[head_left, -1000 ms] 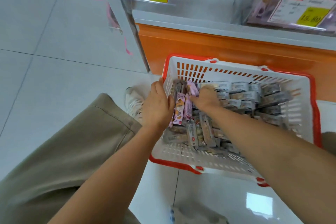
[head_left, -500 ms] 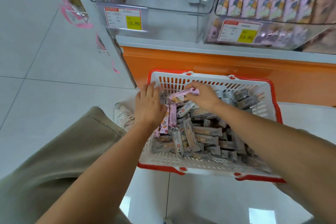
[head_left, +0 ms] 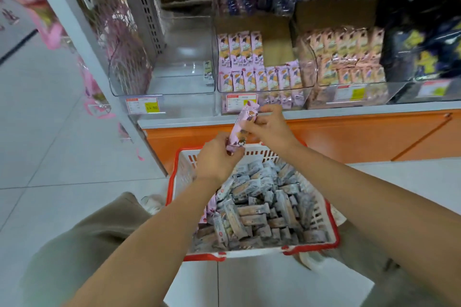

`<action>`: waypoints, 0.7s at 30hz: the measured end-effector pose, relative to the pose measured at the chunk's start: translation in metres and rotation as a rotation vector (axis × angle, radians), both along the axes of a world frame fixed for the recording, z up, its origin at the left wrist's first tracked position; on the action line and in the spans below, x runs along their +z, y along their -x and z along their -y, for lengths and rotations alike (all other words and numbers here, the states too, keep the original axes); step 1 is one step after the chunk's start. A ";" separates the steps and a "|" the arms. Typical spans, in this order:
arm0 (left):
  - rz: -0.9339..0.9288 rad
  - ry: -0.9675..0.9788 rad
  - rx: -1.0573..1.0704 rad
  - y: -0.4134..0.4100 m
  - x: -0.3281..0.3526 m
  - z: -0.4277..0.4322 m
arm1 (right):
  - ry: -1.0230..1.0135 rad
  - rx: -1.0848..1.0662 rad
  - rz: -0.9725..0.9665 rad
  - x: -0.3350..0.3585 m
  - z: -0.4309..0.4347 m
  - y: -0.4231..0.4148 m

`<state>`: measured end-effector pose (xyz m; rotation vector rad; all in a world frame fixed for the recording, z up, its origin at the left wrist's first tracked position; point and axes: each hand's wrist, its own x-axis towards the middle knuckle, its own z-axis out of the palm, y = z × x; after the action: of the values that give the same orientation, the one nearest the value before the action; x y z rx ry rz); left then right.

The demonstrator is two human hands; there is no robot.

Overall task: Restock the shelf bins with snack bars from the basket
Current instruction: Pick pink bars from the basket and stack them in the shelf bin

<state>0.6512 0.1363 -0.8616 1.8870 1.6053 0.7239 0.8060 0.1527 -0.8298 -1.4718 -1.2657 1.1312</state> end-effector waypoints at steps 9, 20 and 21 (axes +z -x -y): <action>-0.165 -0.333 -0.147 -0.037 0.056 -0.024 | -0.194 -0.158 0.134 0.052 -0.022 -0.033; -0.530 -0.287 -0.199 -0.051 0.076 -0.129 | -0.269 -0.268 0.454 0.073 -0.132 -0.077; -0.546 -0.269 -0.207 -0.056 0.077 -0.140 | -0.255 -0.276 0.471 0.071 -0.143 -0.079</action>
<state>0.7068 0.2766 -0.7849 2.5675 1.6403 0.3632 0.8845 0.2953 -0.7592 -1.7053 -1.4016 0.4336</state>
